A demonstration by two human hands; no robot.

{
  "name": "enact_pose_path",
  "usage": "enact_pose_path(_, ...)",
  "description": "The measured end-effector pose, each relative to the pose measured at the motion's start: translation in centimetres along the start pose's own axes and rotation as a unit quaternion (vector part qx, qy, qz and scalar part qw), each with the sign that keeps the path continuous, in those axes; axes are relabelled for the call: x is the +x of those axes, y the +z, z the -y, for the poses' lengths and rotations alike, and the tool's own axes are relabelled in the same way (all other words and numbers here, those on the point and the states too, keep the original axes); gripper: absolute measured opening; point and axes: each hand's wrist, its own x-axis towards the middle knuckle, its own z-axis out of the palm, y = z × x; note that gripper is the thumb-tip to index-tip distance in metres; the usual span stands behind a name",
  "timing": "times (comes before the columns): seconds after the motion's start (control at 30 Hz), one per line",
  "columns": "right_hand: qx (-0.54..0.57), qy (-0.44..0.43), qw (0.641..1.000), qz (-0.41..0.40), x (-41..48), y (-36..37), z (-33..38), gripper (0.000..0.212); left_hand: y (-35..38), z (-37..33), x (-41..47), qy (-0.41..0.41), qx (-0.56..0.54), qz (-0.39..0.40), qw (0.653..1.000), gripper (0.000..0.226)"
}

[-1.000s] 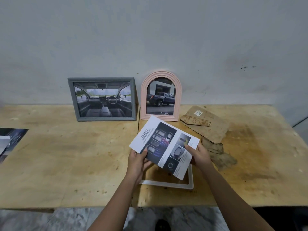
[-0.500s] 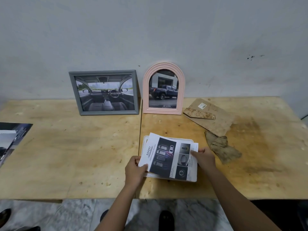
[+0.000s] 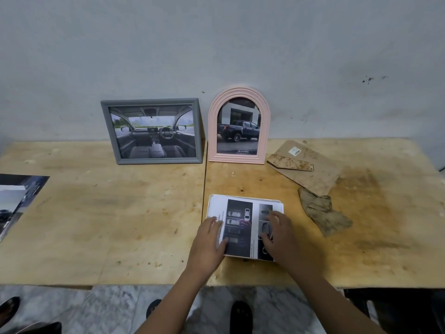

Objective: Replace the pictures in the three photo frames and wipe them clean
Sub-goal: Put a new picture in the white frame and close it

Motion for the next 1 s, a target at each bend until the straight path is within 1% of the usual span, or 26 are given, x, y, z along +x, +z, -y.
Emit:
enact_pose_path(0.07,-0.034,-0.052,0.996,0.063,-0.2,0.7,-0.2,0.054,0.4,-0.4,1.1,0.030,0.064,0.062,0.996,0.062)
enact_pose_path(0.1,-0.055,-0.061,0.992,0.092,-0.2,1.0,-0.3,0.059,0.7,-0.4,1.5,0.039,0.095,0.089,0.991,0.065)
enact_pose_path(0.13,-0.075,-0.065,0.989,0.114,-0.3,1.3,-0.3,0.064,0.9,-0.4,1.8,0.045,0.120,0.110,0.986,0.066)
enact_pose_path(0.2,-0.097,-0.067,0.985,0.128,-0.4,1.5,-0.3,0.076,1.2,-0.1,2.0,0.046,0.153,0.135,0.978,0.066)
enact_pose_path(0.23,-0.102,-0.065,0.984,0.134,-0.3,1.5,-0.4,0.077,1.3,0.1,2.0,0.046,0.162,0.137,0.976,0.065)
enact_pose_path(0.3,-0.110,-0.061,0.981,0.147,-0.2,1.4,-0.5,0.069,1.4,0.3,1.9,0.049,0.172,0.130,0.975,0.065)
enact_pose_path(0.37,-0.109,-0.062,0.980,0.154,0.0,1.4,-0.4,0.066,1.3,0.3,1.9,0.048,0.177,0.124,0.975,0.066)
enact_pose_path(0.53,-0.091,-0.059,0.981,0.162,0.4,1.3,0.3,0.068,1.0,-0.3,2.0,0.031,0.182,0.142,0.973,0.067)
enact_pose_path(0.63,-0.076,-0.042,0.983,0.164,0.7,0.8,0.4,0.079,0.5,-0.4,2.4,0.044,0.190,0.144,0.970,0.069)
enact_pose_path(0.73,-0.095,-0.004,0.979,0.179,1.5,-0.1,0.9,0.099,-0.2,-0.5,3.7,0.084,0.182,0.155,0.967,0.077)
enact_pose_path(0.8,-0.112,0.024,0.973,0.201,1.9,-0.7,1.5,0.108,-0.5,-0.6,4.9,0.100,0.176,0.197,0.959,0.085)
enact_pose_path(0.9,-0.103,0.063,0.964,0.236,2.3,-1.0,2.3,0.113,-1.0,-0.5,6.3,0.109,0.195,0.275,0.935,0.096)
enact_pose_path(1.0,-0.097,0.093,0.958,0.255,2.7,-0.8,3.0,0.115,-1.2,-0.1,7.0,0.127,0.218,0.304,0.919,0.099)
